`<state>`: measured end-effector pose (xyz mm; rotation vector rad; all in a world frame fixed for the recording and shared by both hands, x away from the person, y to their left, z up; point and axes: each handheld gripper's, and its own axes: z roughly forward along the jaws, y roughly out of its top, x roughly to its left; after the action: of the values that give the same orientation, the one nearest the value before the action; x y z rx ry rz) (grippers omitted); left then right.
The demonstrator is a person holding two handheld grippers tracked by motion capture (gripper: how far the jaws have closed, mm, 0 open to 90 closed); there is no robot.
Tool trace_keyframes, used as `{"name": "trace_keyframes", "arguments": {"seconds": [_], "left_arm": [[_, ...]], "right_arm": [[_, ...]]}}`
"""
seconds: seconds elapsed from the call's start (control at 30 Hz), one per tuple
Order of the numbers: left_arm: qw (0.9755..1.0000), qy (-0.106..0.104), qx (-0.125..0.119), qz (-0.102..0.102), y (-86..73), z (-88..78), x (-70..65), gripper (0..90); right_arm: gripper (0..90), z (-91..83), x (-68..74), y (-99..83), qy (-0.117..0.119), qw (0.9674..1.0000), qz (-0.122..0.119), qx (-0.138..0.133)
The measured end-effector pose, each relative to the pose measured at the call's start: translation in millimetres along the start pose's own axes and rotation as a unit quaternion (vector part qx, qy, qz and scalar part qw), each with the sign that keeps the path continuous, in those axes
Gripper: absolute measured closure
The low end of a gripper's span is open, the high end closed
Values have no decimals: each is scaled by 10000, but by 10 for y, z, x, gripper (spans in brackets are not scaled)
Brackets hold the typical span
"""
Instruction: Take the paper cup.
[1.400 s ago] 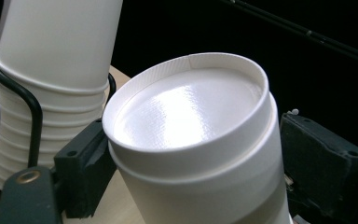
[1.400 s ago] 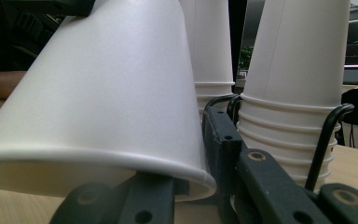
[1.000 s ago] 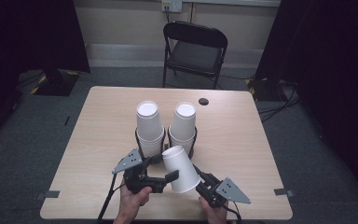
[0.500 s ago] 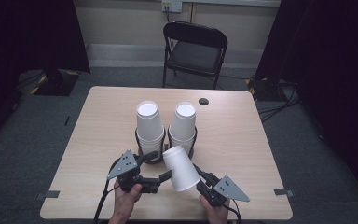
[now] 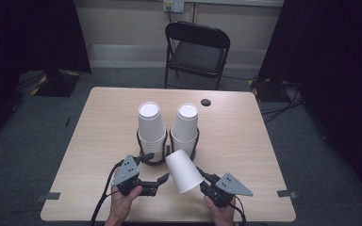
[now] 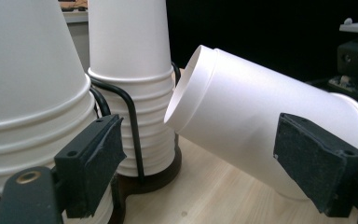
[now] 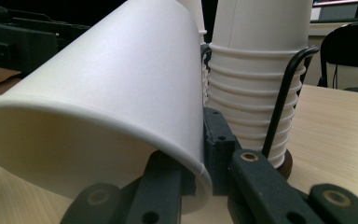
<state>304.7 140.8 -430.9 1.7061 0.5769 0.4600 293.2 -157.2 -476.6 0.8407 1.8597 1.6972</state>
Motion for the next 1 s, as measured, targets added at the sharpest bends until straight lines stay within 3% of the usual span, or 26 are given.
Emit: {"name": "trace_keyframes", "arguments": {"seconds": [0.13,0.33,0.53,0.67,0.77,0.87,0.9,1.0], "left_arm": [[10000,-18,46,40,-9,0,10,156],[9996,-81,261,31,-42,7,22,158],[9995,-113,289,-2,-76,3,34,158],[9992,-104,345,162,-83,0,15,176],[9989,-161,363,261,-71,-17,1,168],[9988,-166,365,286,-66,-17,-9,157],[9984,-245,402,329,-64,-5,-17,155],[9974,-291,495,431,-63,4,-25,155]], "right_arm": [[850,-6,-23,17,33,9998,101,161],[852,-12,-40,65,40,9986,20,522],[852,-4,-83,112,129,9965,122,811],[852,4,-102,132,235,9949,218,957],[853,21,-112,160,146,9923,278,1194],[853,36,-119,191,215,9895,306,1395],[853,52,-117,230,281,9864,286,1591],[852,58,-117,259,365,9843,304,1702]]}}
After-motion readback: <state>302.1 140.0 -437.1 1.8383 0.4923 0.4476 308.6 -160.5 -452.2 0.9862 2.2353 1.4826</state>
